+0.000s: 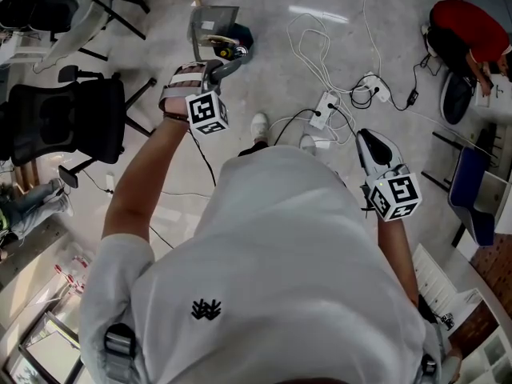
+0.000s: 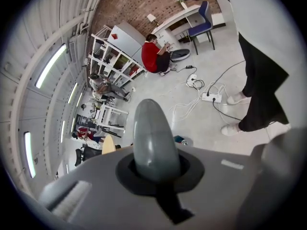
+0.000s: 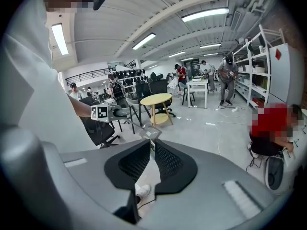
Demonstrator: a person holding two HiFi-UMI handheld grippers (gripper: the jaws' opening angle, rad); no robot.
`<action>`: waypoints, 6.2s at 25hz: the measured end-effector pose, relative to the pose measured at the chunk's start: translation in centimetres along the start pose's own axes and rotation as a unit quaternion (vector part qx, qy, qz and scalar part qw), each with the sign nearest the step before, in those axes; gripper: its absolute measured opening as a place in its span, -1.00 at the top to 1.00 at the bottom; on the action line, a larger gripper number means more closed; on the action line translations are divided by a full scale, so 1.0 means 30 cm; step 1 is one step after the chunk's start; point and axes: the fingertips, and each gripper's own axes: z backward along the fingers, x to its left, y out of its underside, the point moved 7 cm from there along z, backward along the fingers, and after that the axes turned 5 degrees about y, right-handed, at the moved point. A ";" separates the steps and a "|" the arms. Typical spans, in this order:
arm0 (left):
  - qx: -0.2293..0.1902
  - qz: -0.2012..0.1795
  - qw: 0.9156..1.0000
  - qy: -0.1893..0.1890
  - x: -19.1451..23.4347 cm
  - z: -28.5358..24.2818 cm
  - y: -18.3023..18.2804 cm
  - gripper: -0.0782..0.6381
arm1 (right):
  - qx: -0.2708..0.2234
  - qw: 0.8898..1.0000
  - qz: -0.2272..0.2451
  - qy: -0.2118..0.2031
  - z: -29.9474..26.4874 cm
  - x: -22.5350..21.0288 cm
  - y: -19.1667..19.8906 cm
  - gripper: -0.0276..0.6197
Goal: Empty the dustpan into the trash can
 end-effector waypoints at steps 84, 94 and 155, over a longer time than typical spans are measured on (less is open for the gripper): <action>0.063 0.646 0.759 -0.049 -0.374 0.721 0.136 0.62 | 0.008 0.959 0.135 -0.249 -0.045 -0.041 -0.010 0.86; 0.032 0.645 0.764 0.000 -0.367 0.687 0.240 0.62 | 0.007 0.953 0.156 -0.258 -0.182 0.158 -0.103 0.91; -0.046 0.579 0.807 0.105 -0.370 0.519 0.764 0.61 | 0.044 0.968 0.177 -0.171 -0.459 0.799 -0.174 0.91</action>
